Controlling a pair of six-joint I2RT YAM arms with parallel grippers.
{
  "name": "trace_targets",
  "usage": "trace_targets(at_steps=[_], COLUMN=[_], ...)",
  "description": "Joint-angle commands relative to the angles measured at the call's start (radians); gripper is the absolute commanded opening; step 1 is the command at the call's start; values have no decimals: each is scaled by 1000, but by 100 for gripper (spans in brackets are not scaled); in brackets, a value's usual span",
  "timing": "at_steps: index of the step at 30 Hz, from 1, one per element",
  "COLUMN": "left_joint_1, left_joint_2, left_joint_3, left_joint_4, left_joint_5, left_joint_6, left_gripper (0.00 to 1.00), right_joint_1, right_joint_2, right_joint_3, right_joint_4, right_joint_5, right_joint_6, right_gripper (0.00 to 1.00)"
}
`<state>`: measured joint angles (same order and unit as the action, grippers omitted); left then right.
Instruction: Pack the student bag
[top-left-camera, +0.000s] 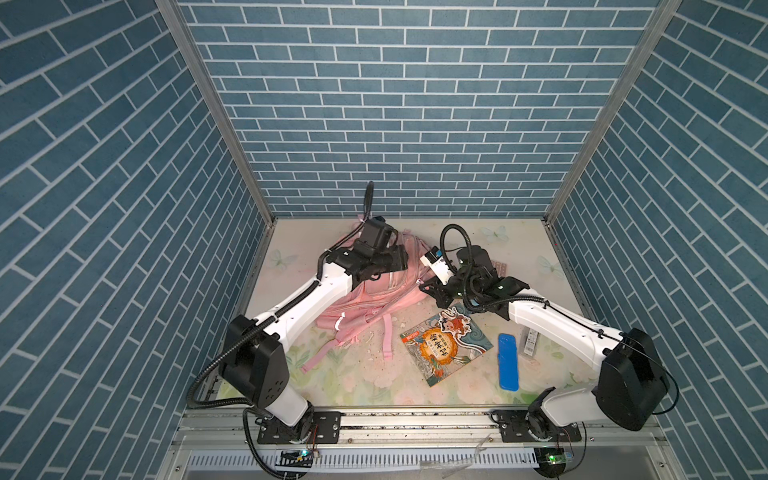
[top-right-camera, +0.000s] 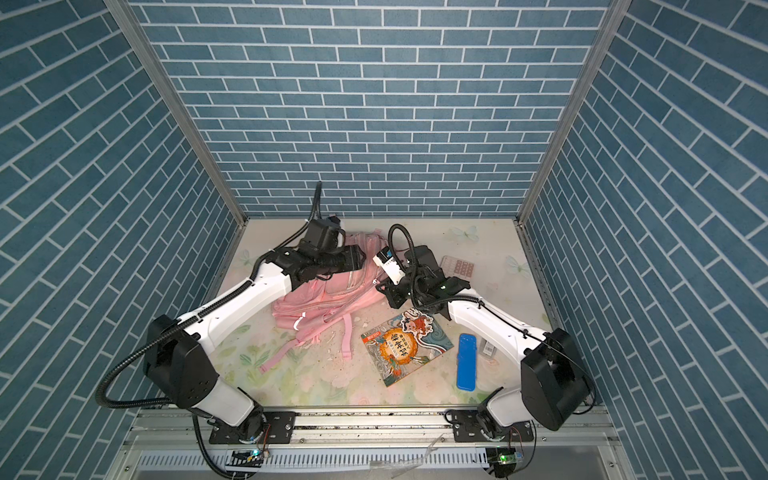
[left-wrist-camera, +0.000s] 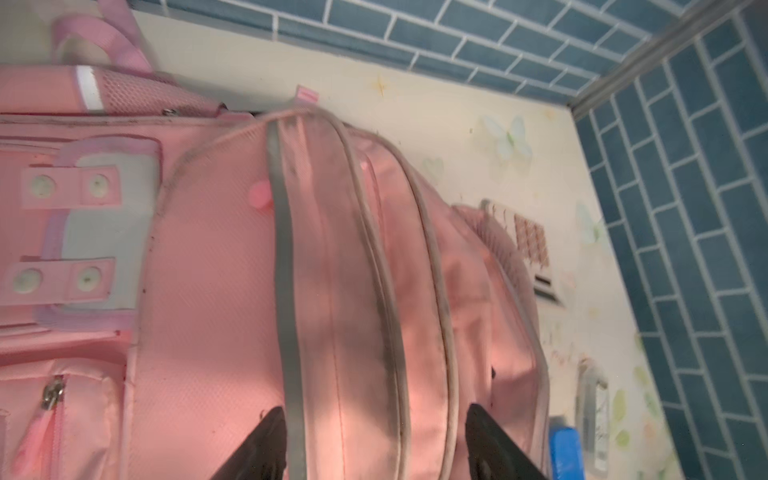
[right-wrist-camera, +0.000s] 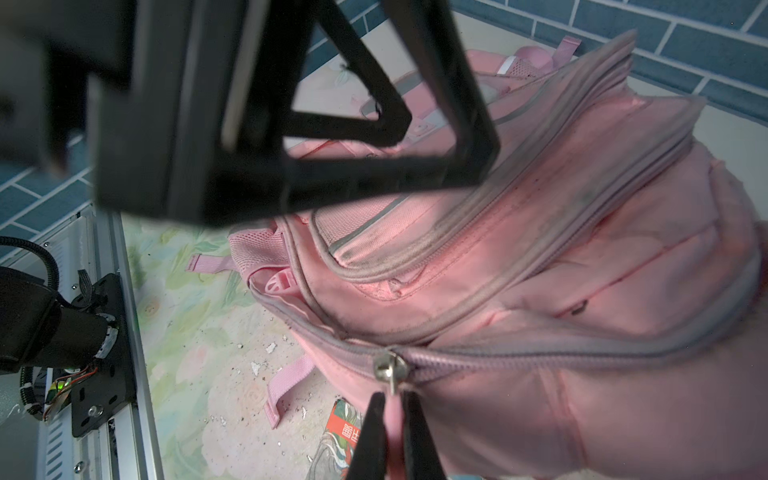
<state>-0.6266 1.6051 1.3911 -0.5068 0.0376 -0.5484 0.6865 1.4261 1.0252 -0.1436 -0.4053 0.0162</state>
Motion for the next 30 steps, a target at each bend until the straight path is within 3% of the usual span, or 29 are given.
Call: trace_targets(at_steps=[1, 7, 9, 11, 14, 15, 17, 22, 26, 30], left_joint_1=[-25, -57, -60, -61, -61, -59, -42, 53, 120, 150], left_joint_2=[27, 86, 114, 130, 126, 118, 97, 17, -5, -7], left_joint_3=[18, 14, 27, 39, 70, 82, 98, 86, 84, 101], left_joint_4=[-133, -160, -168, -167, -153, -144, -111, 20, 98, 186], left_joint_5=[-93, -145, -150, -156, -174, -173, -143, -42, 38, 109], left_joint_6=[96, 98, 94, 84, 65, 58, 33, -61, -123, -172], left_gripper=[69, 68, 63, 46, 6, 0, 0, 0, 0, 0], right_joint_1=[-2, -3, -3, -3, -3, -2, 2, 101, 200, 250], right_joint_2=[-34, -45, -47, -46, -46, -46, -49, -65, -81, -80], right_joint_3=[2, -10, -14, -14, -14, -15, -15, -16, -26, -69], right_joint_4=[104, 114, 118, 115, 103, 101, 96, 98, 143, 251], right_joint_5=[-30, -25, -29, -25, -4, 11, 72, 389, 460, 528], right_joint_6=[-48, -45, -47, -52, -65, -66, -63, -66, -105, -50], right_gripper=[0, 0, 0, 0, 0, 0, 0, 0, 0, 0])
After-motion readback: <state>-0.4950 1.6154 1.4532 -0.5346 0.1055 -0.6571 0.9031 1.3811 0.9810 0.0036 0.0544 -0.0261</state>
